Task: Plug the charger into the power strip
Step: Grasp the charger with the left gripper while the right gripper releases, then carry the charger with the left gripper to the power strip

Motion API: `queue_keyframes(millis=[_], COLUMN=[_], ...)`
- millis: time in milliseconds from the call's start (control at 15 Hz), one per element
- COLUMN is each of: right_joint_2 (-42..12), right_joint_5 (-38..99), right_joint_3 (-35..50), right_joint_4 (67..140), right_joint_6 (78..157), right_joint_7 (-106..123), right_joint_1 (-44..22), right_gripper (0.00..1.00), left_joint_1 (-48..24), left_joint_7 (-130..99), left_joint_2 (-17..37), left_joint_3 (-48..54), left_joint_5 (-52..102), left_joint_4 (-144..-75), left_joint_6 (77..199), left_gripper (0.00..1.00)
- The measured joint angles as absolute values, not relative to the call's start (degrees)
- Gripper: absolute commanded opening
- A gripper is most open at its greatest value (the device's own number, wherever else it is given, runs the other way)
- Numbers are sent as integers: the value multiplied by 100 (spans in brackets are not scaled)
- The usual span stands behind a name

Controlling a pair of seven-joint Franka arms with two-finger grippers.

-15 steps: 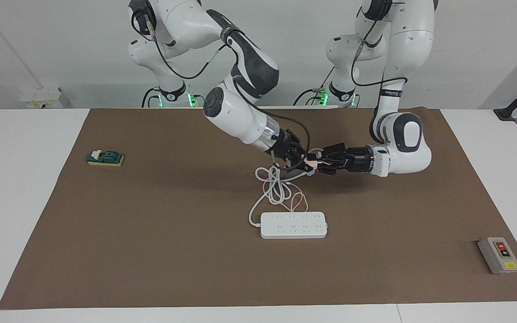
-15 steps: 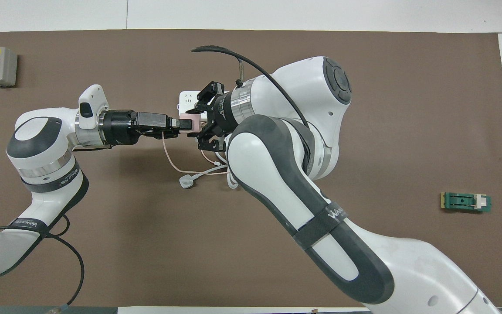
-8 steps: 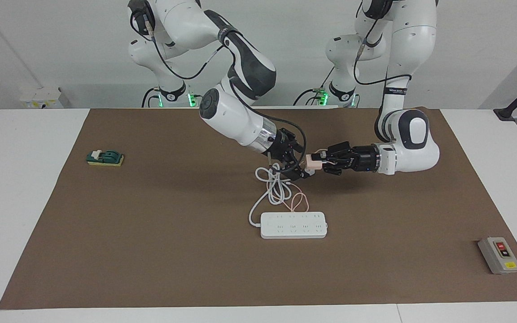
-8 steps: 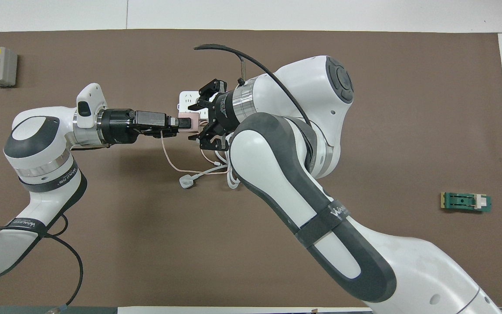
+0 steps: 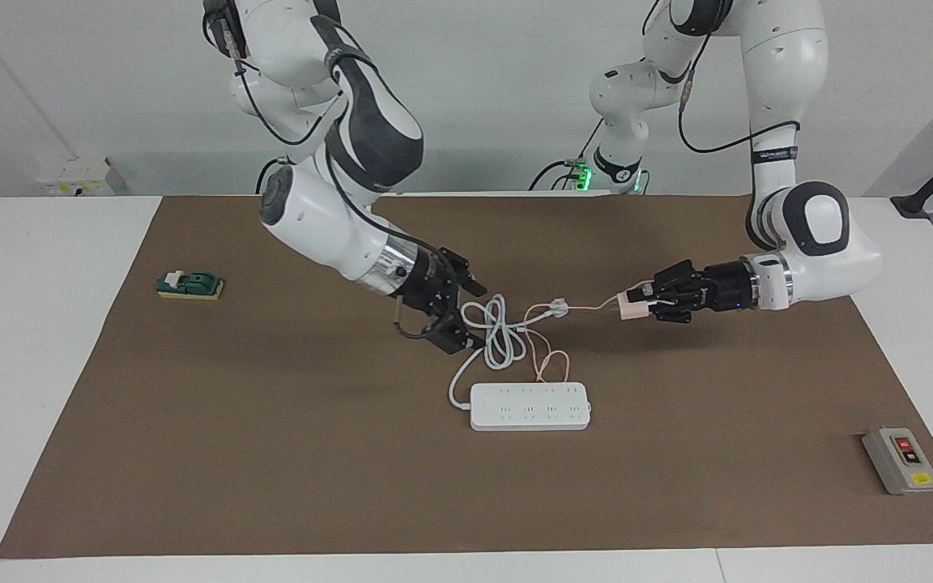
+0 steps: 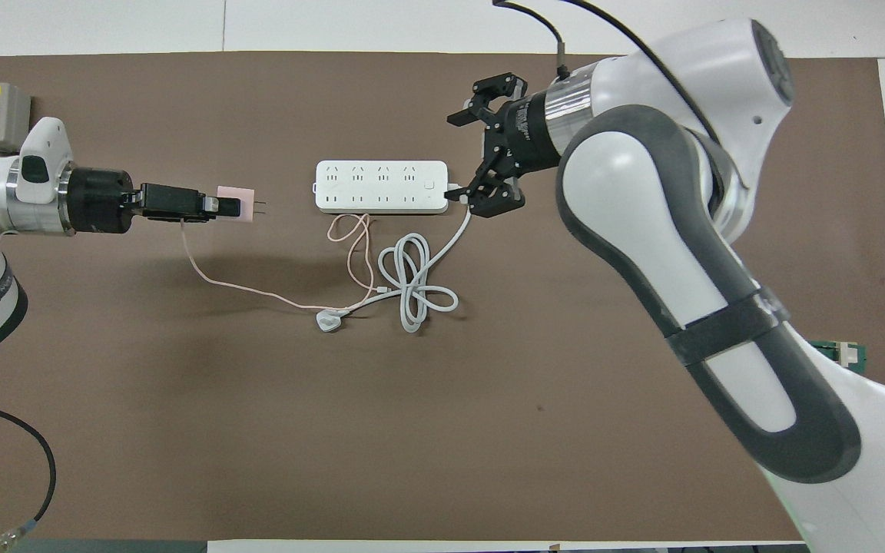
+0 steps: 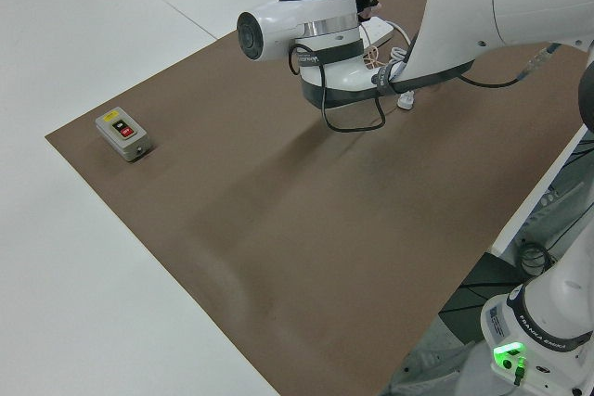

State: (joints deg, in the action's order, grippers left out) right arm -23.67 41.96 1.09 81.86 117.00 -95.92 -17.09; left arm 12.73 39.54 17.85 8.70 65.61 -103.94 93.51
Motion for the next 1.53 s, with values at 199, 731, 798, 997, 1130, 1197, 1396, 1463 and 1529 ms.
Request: queue_keyframes(millis=[199, 731, 798, 997, 1130, 1197, 1396, 1463, 1529], right_joint_2=[-2186, -1794, -1743, -1586, -1447, -1360, -1025, -878, -723], right_joint_5=[3778, 2600, 2453, 1850, 1326, 1056, 533, 466, 409], right_joint_3=[102, 92, 93, 92, 93, 93, 104, 107, 110], right_joint_4=[8184, 8177, 8177, 8175, 8173, 8172, 8190, 8222, 8286], right_joint_6=[11207, 9669, 9540, 9286, 9157, 9092, 8924, 8874, 8834], right_joint_7=[-9230, -5778, -5314, -3869, -2807, -2280, -1017, -650, -321], right_joint_1=[-1356, -340, -248, -82, -49, -42, 23, 71, 129], right_gripper=[100, 100, 100, 100, 100, 100, 100, 100, 100], left_joint_1=[1263, 354, 201, -191, -449, -567, -850, -922, -983], left_joint_7=[3954, 3957, 3986, 4377, 4803, 5000, 5597, 5808, 5976], left_joint_2=[1785, 2102, 2184, 2395, 2460, 2474, 2488, 2496, 2509], left_joint_3=[891, 972, 977, 989, 991, 993, 995, 997, 995], left_joint_5=[5684, 3691, 3390, 2481, 1866, 1555, 847, 653, 480], left_joint_4=[-10028, -9206, -9018, -8506, -8359, -8337, -8328, -8331, -8344], left_joint_6=[9445, 10074, 10110, 10181, 10481, 10667, 11189, 11350, 11460], left_gripper=[17, 4, 3, 0, 0, 0, 0, 0, 0])
